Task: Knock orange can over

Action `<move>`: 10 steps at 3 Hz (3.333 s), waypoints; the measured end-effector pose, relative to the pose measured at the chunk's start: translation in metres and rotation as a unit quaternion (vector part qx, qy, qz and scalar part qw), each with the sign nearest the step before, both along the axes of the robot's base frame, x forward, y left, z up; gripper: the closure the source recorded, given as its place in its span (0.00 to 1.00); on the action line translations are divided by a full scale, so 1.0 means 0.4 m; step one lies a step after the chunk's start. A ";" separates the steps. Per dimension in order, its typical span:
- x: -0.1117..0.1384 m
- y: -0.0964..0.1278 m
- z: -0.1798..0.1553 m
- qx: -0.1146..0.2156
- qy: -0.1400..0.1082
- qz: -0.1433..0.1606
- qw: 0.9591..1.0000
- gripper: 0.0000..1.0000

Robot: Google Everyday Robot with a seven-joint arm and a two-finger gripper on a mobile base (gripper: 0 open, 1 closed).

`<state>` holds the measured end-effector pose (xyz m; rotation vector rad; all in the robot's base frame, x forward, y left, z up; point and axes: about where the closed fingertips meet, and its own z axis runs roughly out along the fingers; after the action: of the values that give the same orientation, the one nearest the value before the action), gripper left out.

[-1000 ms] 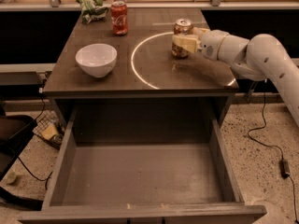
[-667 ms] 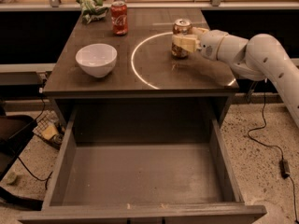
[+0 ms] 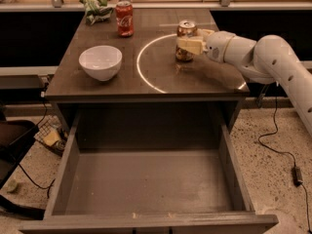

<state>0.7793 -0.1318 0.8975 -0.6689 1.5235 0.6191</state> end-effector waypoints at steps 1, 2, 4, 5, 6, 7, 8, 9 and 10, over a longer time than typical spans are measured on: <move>-0.002 -0.012 0.029 -0.031 0.014 0.006 0.999 1.00; -0.015 -0.018 0.078 -0.099 0.043 0.015 0.994 1.00; -0.059 -0.038 0.062 -0.240 0.115 0.038 0.963 1.00; -0.080 -0.037 0.030 -0.313 0.134 0.051 0.939 1.00; -0.094 -0.023 -0.013 -0.378 0.150 0.079 0.910 1.00; -0.102 0.032 -0.107 -0.418 0.171 0.146 0.880 1.00; -0.102 0.045 -0.116 -0.416 0.174 0.158 0.879 1.00; -0.102 0.045 -0.116 -0.416 0.174 0.158 0.879 0.81; -0.101 0.050 -0.123 -0.416 0.175 0.160 0.878 0.59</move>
Offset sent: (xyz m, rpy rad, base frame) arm -0.0141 -0.0342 0.0564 -0.4017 0.1732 0.0230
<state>0.7390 -0.1118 0.8483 -1.5547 2.0466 0.3037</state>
